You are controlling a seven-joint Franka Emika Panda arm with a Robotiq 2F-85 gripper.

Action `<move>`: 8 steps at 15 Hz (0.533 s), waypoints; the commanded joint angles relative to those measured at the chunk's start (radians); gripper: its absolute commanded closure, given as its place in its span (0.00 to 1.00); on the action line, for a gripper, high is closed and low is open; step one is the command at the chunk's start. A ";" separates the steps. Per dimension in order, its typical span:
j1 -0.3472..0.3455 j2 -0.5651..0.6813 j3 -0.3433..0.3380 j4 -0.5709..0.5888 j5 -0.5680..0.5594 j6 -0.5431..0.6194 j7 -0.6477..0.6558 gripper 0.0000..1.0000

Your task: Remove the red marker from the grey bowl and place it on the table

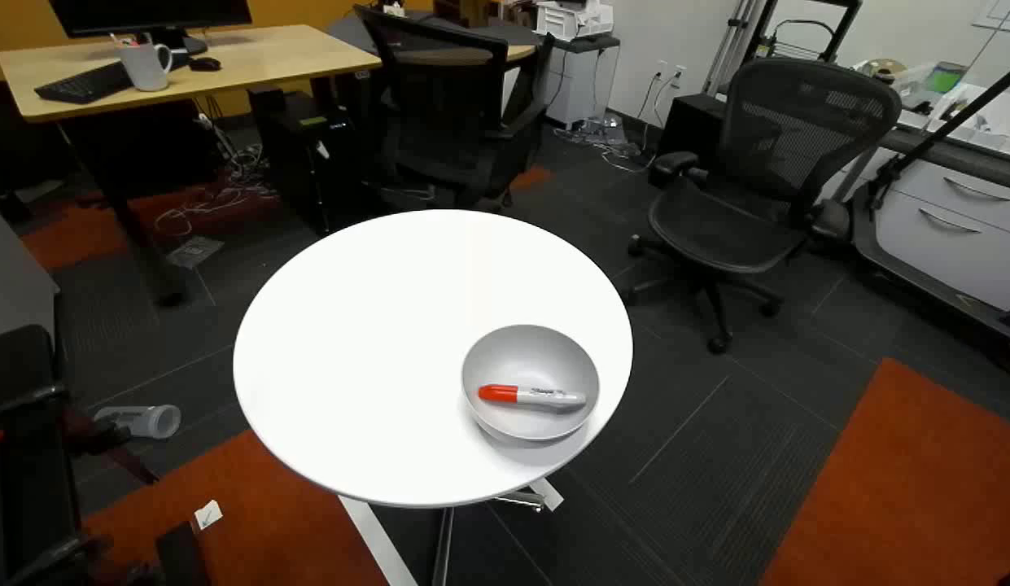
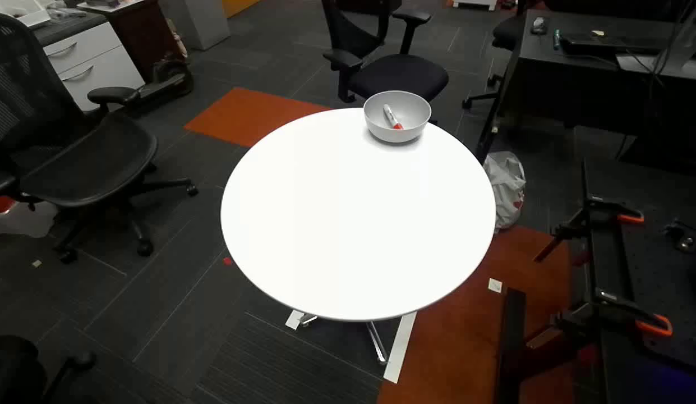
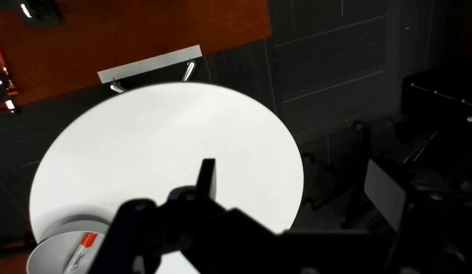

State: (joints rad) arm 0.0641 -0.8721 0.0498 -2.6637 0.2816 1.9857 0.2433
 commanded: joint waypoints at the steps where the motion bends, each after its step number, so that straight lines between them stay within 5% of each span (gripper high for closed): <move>1: -0.014 0.000 0.010 0.003 0.009 -0.006 -0.009 0.00; 8: -0.024 0.009 0.018 0.014 0.000 0.014 -0.001 0.00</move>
State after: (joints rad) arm 0.0636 -0.8721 0.0498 -2.6637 0.2816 1.9856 0.2428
